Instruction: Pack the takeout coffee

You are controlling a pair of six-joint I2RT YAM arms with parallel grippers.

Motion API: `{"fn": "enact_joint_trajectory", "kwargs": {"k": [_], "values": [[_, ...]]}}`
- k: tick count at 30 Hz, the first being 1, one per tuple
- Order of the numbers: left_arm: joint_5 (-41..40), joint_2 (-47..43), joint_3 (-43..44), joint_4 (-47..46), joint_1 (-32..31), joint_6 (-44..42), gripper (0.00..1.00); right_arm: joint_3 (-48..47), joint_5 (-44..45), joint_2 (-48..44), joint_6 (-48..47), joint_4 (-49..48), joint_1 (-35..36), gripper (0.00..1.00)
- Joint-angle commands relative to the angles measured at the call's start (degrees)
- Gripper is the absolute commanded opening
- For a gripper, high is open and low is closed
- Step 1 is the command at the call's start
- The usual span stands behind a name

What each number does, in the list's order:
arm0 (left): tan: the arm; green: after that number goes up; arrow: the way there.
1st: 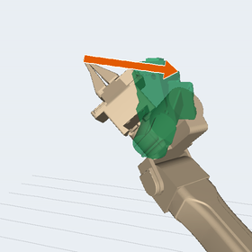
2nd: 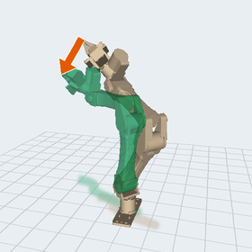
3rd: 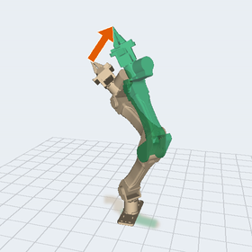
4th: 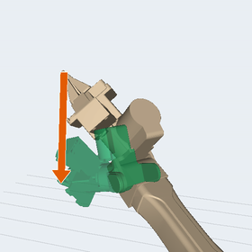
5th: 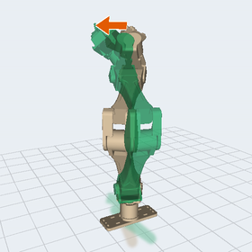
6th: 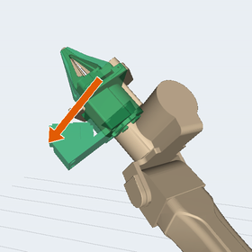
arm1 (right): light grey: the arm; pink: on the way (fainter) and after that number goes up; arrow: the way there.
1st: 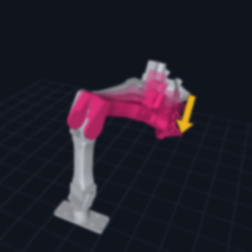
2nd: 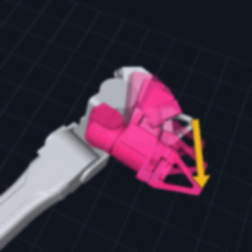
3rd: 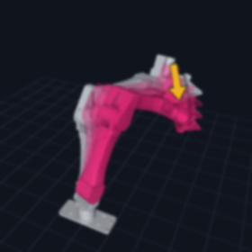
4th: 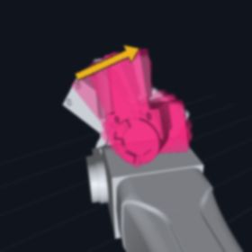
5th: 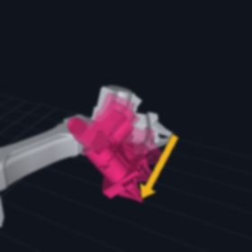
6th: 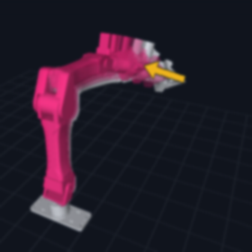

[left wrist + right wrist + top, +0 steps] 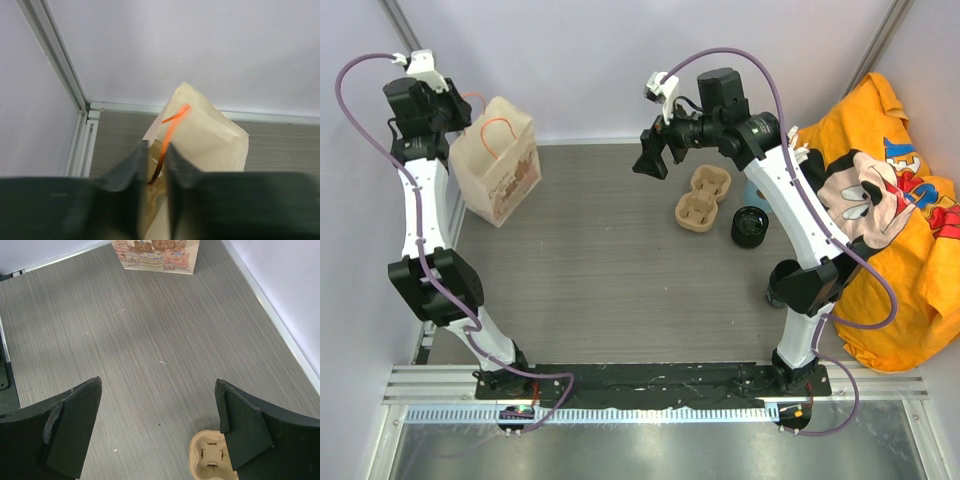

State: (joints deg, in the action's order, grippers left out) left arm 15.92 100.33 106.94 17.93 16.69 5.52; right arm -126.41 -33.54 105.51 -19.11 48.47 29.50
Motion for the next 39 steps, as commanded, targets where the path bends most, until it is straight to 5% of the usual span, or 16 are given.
{"fn": "enact_joint_trajectory", "kwargs": {"k": [1, 7, 8, 11, 24, 30, 39], "values": [[-0.28, 0.56, 1.70, -3.78, 0.36, 0.02, 0.31, -0.33, -0.21, -2.33, 0.66, -2.06, -0.05, 1.00], [-1.42, 0.83, 1.17, -4.57, 0.54, 0.02, 0.26, -0.15, -0.30, -2.24, 0.66, -2.15, -0.05, 1.00], [-2.03, 0.83, 1.43, -4.57, 0.54, 0.37, 0.40, -0.15, -0.39, -2.24, 0.83, -2.15, -0.14, 1.00], [-3.61, 0.91, 1.35, -4.75, 0.63, -0.07, 0.59, -0.24, -0.56, -2.15, 0.92, -2.15, 0.03, 1.00], [-7.13, -2.60, -1.38, -10.80, 2.12, 3.44, 0.83, -0.59, 0.75, -2.24, 1.01, -2.32, -0.05, 1.00], [-1.43, -4.88, -1.38, -12.04, 3.17, 6.61, 0.99, 0.37, 4.62, -3.03, 1.53, -3.11, -0.31, 1.00], [10.95, -9.80, -2.52, -12.22, 3.09, 10.74, 1.00, 11.35, 6.82, -9.18, 0.75, -4.52, -7.16, 1.00]]}}
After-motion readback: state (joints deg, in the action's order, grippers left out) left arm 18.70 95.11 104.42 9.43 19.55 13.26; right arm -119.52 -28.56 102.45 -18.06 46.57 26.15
